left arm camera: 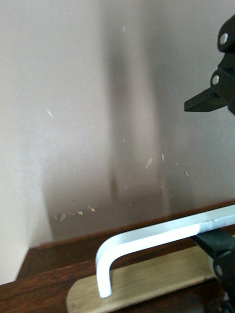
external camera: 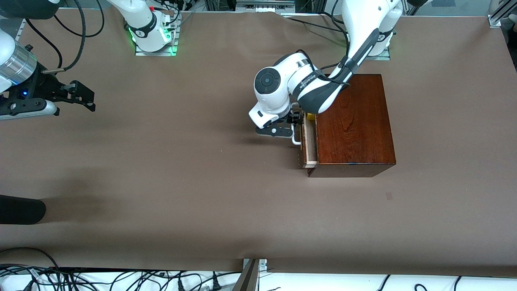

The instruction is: Open drawer, take yellow block, close drawer

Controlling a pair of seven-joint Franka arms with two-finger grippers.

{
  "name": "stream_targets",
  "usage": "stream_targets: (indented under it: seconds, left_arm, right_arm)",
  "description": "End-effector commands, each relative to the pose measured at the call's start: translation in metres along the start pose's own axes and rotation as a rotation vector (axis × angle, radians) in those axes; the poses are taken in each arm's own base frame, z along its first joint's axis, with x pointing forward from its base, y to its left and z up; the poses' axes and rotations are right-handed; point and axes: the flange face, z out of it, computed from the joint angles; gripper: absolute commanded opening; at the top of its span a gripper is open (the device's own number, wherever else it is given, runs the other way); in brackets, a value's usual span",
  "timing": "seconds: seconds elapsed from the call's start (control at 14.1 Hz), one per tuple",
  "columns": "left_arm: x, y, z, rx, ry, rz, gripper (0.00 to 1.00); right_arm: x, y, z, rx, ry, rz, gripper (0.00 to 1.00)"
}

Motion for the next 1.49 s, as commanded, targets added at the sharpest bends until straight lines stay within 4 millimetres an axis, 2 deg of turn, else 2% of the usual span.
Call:
stream_targets:
  seconds: [0.0, 0.42, 0.71, 0.92, 1.42]
  left_arm:
    - [0.004, 0.017, -0.003, -0.096, 0.054, -0.001, 1.0]
    - [0.006, 0.03, -0.001, -0.151, 0.072, -0.004, 1.0]
    - [0.003, 0.019, -0.027, -0.068, 0.046, 0.031, 1.0]
    - [0.001, 0.029, -0.017, -0.085, 0.045, 0.045, 1.0]
    - [0.003, 0.036, -0.025, -0.136, 0.081, 0.047, 1.0]
  right_arm:
    - [-0.001, 0.0, -0.005, 0.005, 0.009, 0.001, 1.0]
    - [-0.001, 0.0, -0.005, 0.005, 0.009, 0.001, 1.0]
    - [-0.001, 0.0, -0.005, 0.005, 0.009, 0.001, 1.0]
    - [-0.001, 0.0, -0.005, 0.005, 0.009, 0.001, 1.0]
    - [-0.001, 0.0, -0.005, 0.005, 0.009, 0.001, 1.0]
